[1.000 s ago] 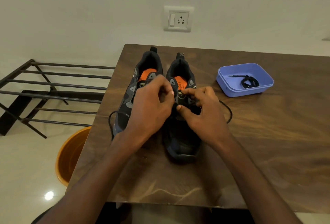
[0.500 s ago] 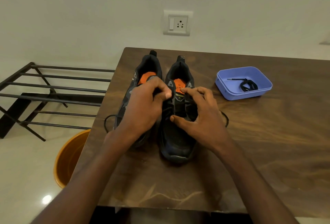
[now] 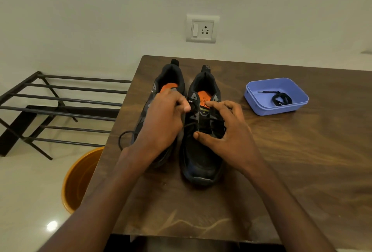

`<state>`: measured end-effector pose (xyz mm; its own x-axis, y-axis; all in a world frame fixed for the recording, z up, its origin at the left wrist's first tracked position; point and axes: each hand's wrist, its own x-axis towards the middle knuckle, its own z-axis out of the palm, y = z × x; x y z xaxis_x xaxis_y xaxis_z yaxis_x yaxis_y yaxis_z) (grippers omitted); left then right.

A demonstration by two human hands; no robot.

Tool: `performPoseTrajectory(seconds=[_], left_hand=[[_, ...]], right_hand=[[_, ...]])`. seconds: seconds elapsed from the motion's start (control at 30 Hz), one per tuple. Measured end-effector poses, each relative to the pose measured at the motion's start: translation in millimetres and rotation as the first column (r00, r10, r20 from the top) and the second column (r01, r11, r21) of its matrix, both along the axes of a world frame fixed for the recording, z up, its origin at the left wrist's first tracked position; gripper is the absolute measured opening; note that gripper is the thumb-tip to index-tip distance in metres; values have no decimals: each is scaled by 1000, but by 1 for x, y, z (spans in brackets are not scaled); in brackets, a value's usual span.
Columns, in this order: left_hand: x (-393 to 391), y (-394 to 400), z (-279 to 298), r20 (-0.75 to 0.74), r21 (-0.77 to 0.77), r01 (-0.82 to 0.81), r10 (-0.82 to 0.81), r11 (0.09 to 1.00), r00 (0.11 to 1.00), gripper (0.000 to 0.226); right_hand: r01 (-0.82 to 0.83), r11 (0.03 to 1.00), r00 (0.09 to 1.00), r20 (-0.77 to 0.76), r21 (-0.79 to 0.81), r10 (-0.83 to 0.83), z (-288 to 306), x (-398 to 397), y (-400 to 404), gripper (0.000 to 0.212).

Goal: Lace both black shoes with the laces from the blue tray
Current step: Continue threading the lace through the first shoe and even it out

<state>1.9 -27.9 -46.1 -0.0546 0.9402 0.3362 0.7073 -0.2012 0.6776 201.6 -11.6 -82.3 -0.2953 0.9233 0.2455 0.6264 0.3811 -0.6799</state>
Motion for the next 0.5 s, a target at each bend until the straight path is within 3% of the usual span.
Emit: performPoseTrajectory(seconds=[0.07, 0.13, 0.17, 0.2, 0.27, 0.33, 0.37, 0.43, 0.5], left_hand=[[0, -3, 12, 389, 70, 0, -27, 998, 921, 16], [-2, -4, 23, 721, 165, -11, -113, 986, 684, 22], [-3, -5, 26, 767, 177, -11, -131, 984, 628, 22], [-1, -5, 27, 761, 162, 10, -131, 987, 636, 21], [4, -6, 21, 634, 96, 32, -86, 995, 768, 14], [7, -4, 11, 301, 88, 34, -59, 996, 952, 10], [7, -1, 5, 106, 81, 55, -64, 995, 992, 16], [5, 3, -3, -115, -11, 83, -83, 997, 990, 22], [2, 5, -5, -184, -44, 62, -69, 997, 980, 12]], right_hand=[[0, 1000, 1000, 5, -11, 0, 1, 1, -1, 86], [7, 1000, 1000, 24, -16, -7, 4, 1, -2, 87], [12, 1000, 999, 48, -4, -12, 5, 0, -2, 87], [22, 1000, 997, 73, 12, -23, 7, 1, -3, 85], [35, 998, 992, 116, 44, -40, 9, 1, -4, 82], [46, 997, 987, 149, 66, -56, 10, 0, -6, 81], [52, 996, 985, 159, 72, -63, 10, 0, -5, 81], [64, 996, 982, 172, 69, -75, 9, -1, -5, 83], [70, 996, 981, 175, 59, -79, 10, 0, -5, 82]])
